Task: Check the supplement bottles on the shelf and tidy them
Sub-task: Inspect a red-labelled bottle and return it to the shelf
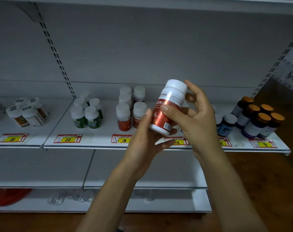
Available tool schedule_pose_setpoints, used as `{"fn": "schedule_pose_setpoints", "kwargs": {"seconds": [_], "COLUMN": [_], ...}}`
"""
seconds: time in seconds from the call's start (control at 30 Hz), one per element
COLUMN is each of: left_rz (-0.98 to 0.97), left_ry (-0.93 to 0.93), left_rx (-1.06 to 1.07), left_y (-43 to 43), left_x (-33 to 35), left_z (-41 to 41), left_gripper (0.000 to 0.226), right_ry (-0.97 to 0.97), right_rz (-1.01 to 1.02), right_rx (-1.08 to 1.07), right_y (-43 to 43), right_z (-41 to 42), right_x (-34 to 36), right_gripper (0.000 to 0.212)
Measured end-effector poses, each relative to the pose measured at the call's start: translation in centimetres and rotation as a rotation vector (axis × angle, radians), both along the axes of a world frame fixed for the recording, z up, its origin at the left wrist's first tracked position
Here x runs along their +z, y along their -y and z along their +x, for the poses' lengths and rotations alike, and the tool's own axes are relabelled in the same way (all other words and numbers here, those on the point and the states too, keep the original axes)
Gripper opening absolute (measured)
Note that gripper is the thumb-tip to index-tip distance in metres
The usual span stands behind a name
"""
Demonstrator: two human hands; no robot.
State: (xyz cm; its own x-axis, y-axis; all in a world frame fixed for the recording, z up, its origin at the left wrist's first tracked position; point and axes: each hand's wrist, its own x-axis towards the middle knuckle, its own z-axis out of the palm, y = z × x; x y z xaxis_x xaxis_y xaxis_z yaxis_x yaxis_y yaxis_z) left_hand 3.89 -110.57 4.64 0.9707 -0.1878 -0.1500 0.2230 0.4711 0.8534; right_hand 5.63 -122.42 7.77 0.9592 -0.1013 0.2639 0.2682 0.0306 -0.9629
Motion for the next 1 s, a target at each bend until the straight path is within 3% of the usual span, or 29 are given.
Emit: {"fn": "schedule_pose_setpoints", "kwargs": {"seconds": [0.17, 0.27, 0.37, 0.47, 0.6, 0.67, 0.9, 1.0], "left_rz": [0.155, 0.259, 0.283, 0.243, 0.198, 0.17, 0.047, 0.011], "left_ry": [0.154, 0.229, 0.187, 0.117, 0.072, 0.075, 0.052, 0.038], "left_rx": [0.155, 0.208, 0.172, 0.106, 0.08, 0.074, 0.123, 0.15], "left_y": [0.9, 0.6, 0.1, -0.2, 0.0, 0.1, 0.3, 0.1], "left_x": [-0.4, -0.7, -1.1, -1.1, -0.5, -0.3, 0.4, 0.5], "left_z": [-1.2, -1.7, -2.2, -2.5, -2.8, -2.9, -2.8, -2.8], "left_gripper": [0.05, 0.049, 0.045, 0.034, 0.036, 0.042, 0.044, 0.042], "right_ry": [0.039, 0.046, 0.024, 0.013, 0.075, 0.097, 0.071, 0.116], "right_rz": [-0.047, -0.051, -0.036, -0.062, -0.127, -0.151, -0.25, -0.32], "right_rx": [-0.089, -0.132, -0.162, -0.141, -0.108, -0.12, -0.048, -0.048], "right_y": [0.0, 0.5, 1.6, 2.8, 2.6, 2.5, 1.1, 0.5], "right_z": [-0.5, -0.5, 0.0, 0.4, 0.1, -0.1, -1.3, -2.4], "right_x": [-0.8, -1.1, -0.7, 0.0, 0.3, 0.4, -0.1, -0.9], "right_gripper": [0.062, 0.037, 0.01, 0.01, 0.01, 0.013, 0.069, 0.073]}}
